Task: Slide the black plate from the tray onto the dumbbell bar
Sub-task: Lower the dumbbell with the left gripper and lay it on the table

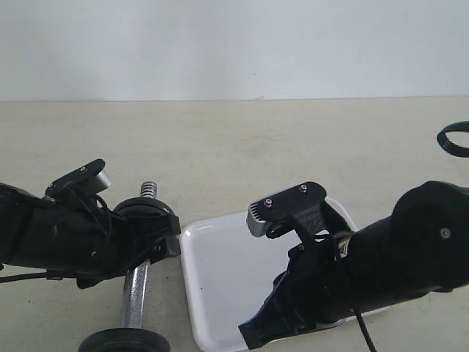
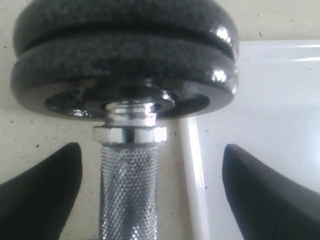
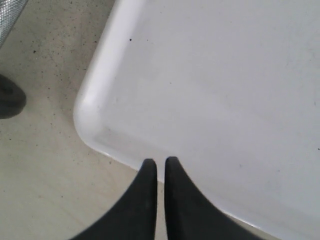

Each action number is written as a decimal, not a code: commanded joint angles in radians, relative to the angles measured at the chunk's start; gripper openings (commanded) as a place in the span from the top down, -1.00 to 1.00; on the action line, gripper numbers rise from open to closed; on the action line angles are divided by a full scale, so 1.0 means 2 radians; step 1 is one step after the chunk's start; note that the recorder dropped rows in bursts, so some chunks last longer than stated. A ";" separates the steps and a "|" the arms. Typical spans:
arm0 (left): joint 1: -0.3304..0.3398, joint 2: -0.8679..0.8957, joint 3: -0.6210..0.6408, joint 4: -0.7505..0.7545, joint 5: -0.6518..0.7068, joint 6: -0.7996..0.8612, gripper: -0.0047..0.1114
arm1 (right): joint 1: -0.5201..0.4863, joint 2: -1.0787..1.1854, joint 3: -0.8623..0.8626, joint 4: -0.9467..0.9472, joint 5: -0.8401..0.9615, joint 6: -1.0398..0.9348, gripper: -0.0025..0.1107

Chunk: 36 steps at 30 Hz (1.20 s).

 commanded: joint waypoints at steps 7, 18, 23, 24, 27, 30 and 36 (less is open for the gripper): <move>0.000 -0.004 -0.002 0.003 0.003 0.004 -0.33 | -0.001 -0.002 0.001 -0.001 -0.003 -0.006 0.94; 0.000 -0.004 -0.001 0.003 -0.009 0.002 -0.33 | -0.001 -0.002 0.001 0.000 -0.005 -0.006 0.94; 0.000 -0.004 -0.001 0.003 -0.012 0.002 -0.33 | -0.001 -0.002 0.001 0.000 -0.005 -0.006 0.94; 0.000 -0.004 -0.001 0.003 -0.012 0.002 -0.33 | -0.001 -0.002 0.001 0.000 -0.005 -0.006 0.94; 0.000 -0.005 -0.001 0.003 -0.012 0.008 -0.33 | -0.001 -0.002 0.001 0.000 -0.005 -0.006 0.94; 0.000 -0.010 -0.001 0.003 -0.010 0.010 -0.33 | -0.001 -0.002 0.001 0.000 -0.005 -0.006 0.94; 0.000 -0.053 -0.002 0.003 -0.001 0.010 -0.33 | -0.001 -0.002 0.001 0.000 -0.005 -0.006 0.94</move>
